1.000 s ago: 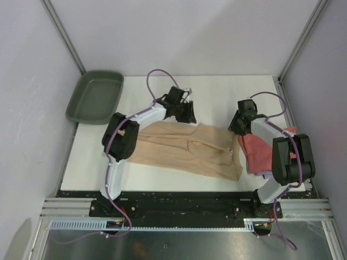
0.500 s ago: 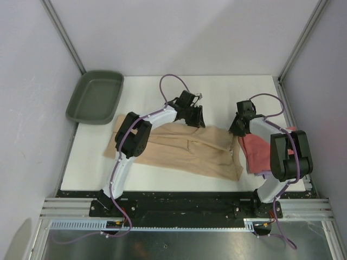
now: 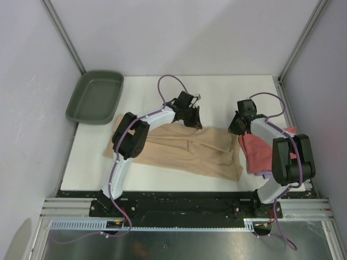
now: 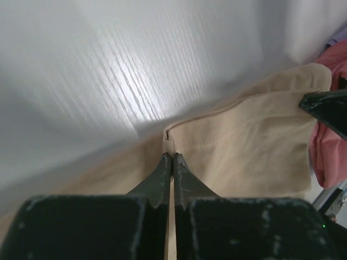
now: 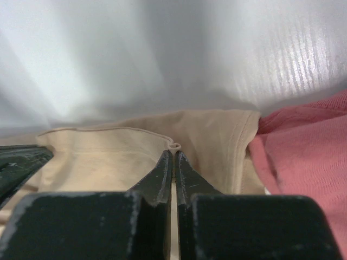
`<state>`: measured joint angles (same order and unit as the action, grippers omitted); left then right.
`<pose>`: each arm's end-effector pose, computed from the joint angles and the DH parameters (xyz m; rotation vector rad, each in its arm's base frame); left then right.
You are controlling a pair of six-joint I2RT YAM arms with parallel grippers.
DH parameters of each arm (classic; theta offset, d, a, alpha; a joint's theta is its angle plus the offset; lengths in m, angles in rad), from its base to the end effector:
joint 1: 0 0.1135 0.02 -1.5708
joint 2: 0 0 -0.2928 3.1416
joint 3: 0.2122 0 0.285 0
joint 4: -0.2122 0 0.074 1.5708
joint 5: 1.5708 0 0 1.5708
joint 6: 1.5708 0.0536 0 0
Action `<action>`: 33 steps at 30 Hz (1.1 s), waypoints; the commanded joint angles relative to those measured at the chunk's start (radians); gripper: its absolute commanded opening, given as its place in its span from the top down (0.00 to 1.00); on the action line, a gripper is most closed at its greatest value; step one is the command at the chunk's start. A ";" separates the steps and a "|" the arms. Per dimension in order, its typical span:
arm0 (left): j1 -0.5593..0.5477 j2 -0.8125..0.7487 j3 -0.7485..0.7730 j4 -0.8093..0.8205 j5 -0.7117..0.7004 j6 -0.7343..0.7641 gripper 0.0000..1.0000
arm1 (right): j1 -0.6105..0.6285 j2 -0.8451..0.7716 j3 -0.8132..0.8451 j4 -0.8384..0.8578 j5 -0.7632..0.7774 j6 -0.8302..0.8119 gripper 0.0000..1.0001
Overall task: Fold and stack the t-shirts
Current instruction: Fold the other side of the tshirt into a rectangle
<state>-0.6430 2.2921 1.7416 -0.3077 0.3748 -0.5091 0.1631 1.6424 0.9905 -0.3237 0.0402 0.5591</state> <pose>0.4390 -0.3534 0.1451 0.3549 2.5666 -0.9350 0.3658 0.0580 0.1786 0.5194 2.5084 0.2294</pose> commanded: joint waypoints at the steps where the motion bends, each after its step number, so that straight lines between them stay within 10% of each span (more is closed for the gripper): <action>1: -0.010 -0.149 -0.053 0.036 0.030 -0.008 1.00 | 0.019 -0.106 0.031 -0.031 -0.011 0.021 1.00; 33: -0.113 -0.505 -0.589 0.128 -0.065 -0.022 0.98 | 0.271 -0.609 -0.363 -0.221 -0.068 0.198 1.00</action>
<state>-0.7509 1.8690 1.1790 -0.2081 0.3378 -0.5251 0.3988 1.0737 0.6521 -0.5362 -0.0147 0.7021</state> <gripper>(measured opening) 0.016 0.029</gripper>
